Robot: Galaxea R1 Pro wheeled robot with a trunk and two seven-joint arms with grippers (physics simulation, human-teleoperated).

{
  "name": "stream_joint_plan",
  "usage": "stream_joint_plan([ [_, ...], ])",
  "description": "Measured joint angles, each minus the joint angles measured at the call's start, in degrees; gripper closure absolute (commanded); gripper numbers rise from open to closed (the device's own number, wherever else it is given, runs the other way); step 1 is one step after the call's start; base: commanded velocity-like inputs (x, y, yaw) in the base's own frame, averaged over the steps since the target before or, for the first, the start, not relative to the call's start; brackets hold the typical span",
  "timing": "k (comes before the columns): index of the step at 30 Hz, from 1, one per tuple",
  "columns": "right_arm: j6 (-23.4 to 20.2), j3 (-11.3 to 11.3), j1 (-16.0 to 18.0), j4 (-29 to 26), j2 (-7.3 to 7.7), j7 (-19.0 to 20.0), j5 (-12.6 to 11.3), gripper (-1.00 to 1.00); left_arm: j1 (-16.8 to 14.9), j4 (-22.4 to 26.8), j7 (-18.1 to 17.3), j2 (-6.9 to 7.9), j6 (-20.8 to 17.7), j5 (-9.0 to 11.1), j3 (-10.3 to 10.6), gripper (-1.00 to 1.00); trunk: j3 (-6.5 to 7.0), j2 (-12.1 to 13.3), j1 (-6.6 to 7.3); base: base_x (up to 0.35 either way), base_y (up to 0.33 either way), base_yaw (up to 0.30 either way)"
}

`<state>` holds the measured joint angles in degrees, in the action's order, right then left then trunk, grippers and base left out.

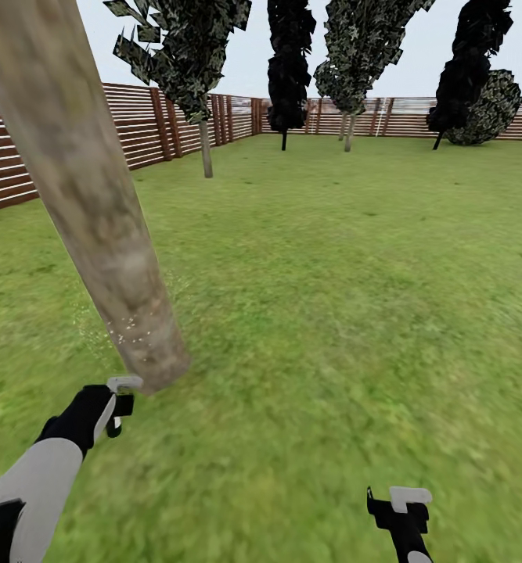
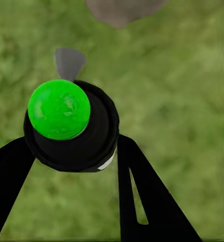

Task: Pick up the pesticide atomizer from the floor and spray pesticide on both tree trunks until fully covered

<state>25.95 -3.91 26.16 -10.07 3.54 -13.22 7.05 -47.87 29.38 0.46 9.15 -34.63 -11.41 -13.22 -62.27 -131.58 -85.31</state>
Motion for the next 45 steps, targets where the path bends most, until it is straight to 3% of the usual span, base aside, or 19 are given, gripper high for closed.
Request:
stream_joint_plan([
  [13, 0.01, 0.00, 0.00, -0.01, -0.26, -0.01, -0.08, -1.00, 0.08, -0.64, 0.72, -0.21, 0.51, 0.80, 0.36, 1.00, 0.00, 0.00, 0.03, 0.218, -0.064, 0.097],
  [18, 0.01, 0.00, 0.00, -0.02, -0.09, -0.03, -0.09, -1.00, 0.08, -0.45, 0.94, -2.85, 0.74, 0.24, 0.48, 1.00, 0.00, 0.00, 0.00, 0.025, -0.264, 0.002],
  [25, 0.02, 0.00, 0.01, -0.01, -0.17, -0.02, -0.09, -1.00, 0.09, 0.02, 0.85, -2.18, 0.62, 0.38, -0.01, 1.00, 0.01, 0.00, 0.02, 0.101, -0.262, 0.060],
  [45, 0.02, 0.00, 0.02, 0.00, -0.18, -0.02, -0.09, -1.00, 0.10, 0.22, 0.84, -2.25, 0.61, 0.53, -0.14, 1.00, 0.01, 0.00, 0.01, 0.166, -0.246, 0.137],
])
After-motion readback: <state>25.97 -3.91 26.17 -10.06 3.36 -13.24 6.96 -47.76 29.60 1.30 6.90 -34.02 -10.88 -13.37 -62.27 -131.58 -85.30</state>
